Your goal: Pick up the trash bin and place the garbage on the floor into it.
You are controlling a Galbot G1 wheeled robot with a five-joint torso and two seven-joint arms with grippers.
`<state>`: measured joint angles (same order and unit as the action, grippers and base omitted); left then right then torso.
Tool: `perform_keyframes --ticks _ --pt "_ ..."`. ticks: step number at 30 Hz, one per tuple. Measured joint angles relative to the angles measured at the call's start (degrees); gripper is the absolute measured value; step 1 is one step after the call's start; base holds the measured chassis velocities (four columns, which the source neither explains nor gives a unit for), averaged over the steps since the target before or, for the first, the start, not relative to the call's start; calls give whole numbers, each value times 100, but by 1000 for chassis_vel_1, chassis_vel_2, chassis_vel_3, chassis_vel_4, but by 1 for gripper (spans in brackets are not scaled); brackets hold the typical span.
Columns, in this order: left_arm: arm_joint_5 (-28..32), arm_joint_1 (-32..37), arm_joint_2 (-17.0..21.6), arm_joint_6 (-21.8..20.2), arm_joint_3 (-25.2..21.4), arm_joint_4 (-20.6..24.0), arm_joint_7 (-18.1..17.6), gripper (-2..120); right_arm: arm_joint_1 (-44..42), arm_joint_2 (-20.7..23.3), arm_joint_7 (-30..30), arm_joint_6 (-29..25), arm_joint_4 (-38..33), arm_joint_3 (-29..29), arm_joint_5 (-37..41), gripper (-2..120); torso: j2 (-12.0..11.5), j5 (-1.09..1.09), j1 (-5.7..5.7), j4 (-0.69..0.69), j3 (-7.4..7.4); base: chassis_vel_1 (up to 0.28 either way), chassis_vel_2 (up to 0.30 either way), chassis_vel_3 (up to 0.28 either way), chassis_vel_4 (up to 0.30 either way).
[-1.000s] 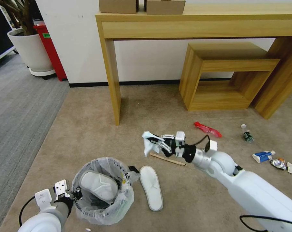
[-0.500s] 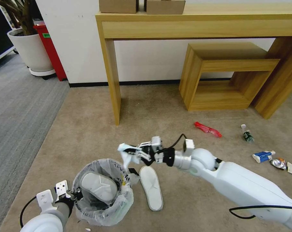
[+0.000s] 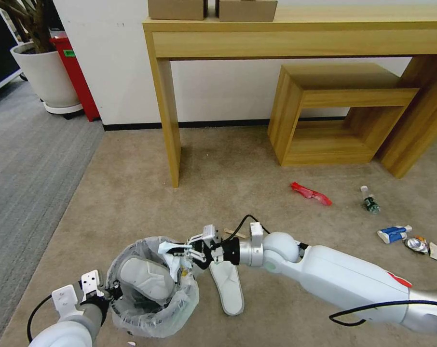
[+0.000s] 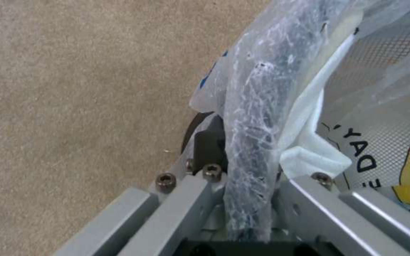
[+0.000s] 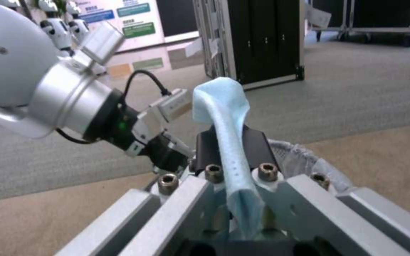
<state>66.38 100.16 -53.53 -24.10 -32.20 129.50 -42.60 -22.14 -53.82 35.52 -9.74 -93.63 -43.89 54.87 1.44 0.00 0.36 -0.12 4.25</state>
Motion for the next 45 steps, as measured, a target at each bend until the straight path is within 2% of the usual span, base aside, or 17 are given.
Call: perform_keyframes --ticks 16,19,21,22,24,26,29,30,38,39,41,42,45 --pt "-177 133 -72 -100 -82 115 67 0 425 -593 -47 2 448 -677 -74 0 0 0 0 0 0 0 0 0 0" --pt "-178 154 -65 -107 -101 126 71 0 427 -638 -57 18 465 -690 -78 6 0 0 0 0 0 0 0 0 0" --pt "-188 167 -61 -116 -105 133 72 0 428 -663 -58 38 484 -694 -81 14 0 0 0 0 0 0 0 0 0" --pt "-188 167 -61 -116 -105 133 72 0 428 -663 -58 38 484 -694 -81 14 0 0 0 0 0 0 0 0 0" --pt "-188 179 -64 -116 -105 155 69 0 427 -679 -60 74 483 -696 -79 25 0 0 0 0 0 0 0 0 0" --pt "-189 182 -64 -116 -105 158 69 0 428 -681 -64 77 480 -696 -78 27 0 0 0 0 0 0 0 0 0" --pt "-188 200 -45 -116 -104 177 63 0 442 -708 -92 87 479 -683 -74 45 0 0 0 0 0 0 0 0 0" --pt "-188 200 -45 -116 -104 177 63 0 442 -708 -92 87 479 -683 -74 45 0 0 0 0 0 0 0 0 0" --pt "-195 186 -74 -117 -77 178 59 0 455 -711 -246 94 505 -581 -96 79 0 0 0 0 0 0 0 0 0" --pt "-195 186 -74 -117 -77 178 59 0 455 -711 -246 94 505 -581 -96 79 0 0 0 0 0 0 0 0 0" --pt "-195 179 -73 -117 -80 175 59 0 449 -713 -586 123 453 -476 -134 89 0 0 0 0 0 0 0 0 0" --pt "-195 179 -73 -117 -80 175 59 0 449 -713 -586 123 453 -476 -134 89 0 0 0 0 0 0 0 0 0" --pt "-48 182 47 -117 -227 200 48 0 348 -732 -1755 581 239 66 -100 99 0 0 0 1 0 0 0 0 0"
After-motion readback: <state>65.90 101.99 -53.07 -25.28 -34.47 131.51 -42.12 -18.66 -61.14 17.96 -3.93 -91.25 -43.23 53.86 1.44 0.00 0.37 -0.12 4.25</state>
